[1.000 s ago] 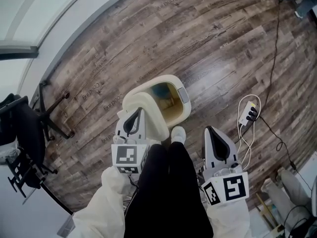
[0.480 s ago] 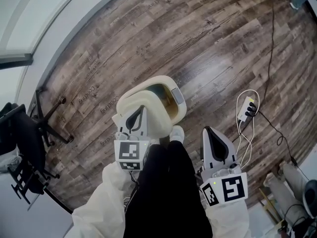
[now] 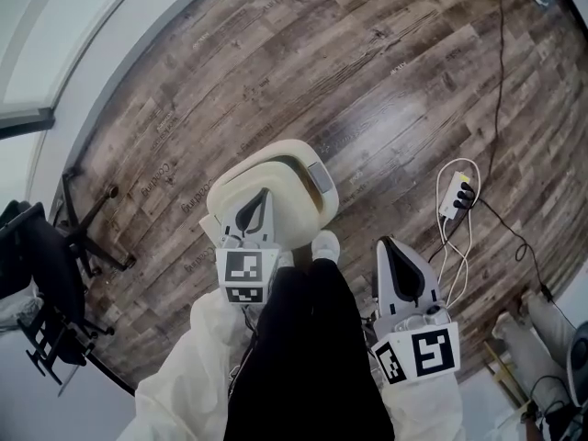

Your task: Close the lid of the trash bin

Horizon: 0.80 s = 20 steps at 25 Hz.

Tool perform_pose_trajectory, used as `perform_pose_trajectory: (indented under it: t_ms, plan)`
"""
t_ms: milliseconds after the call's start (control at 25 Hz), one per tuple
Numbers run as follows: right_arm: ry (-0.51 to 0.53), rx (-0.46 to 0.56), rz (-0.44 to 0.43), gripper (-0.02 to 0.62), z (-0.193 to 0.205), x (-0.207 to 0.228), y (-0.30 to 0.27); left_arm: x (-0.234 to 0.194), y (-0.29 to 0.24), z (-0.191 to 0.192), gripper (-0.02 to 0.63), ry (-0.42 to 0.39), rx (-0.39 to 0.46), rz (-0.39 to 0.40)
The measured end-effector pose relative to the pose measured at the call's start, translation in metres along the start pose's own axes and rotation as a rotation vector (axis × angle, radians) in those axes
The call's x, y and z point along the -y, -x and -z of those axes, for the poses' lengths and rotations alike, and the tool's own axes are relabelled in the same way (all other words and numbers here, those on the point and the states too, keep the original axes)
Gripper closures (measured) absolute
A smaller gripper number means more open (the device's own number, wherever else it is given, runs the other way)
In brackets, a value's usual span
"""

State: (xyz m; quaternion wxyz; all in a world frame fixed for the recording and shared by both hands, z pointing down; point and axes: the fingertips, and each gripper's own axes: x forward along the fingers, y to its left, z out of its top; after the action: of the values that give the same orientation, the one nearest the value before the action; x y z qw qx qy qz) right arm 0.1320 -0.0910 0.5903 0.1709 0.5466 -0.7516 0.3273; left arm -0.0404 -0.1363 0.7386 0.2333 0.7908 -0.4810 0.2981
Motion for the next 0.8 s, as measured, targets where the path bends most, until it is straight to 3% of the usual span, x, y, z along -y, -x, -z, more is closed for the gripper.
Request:
perform_pose_trajectory:
  t_ms: [800]
  plan:
    - [-0.046, -0.013, 0.054, 0.572, 0.017, 0.036, 0.007, 0.008, -0.048, 0.030, 0.601, -0.045, -0.094, 0.003]
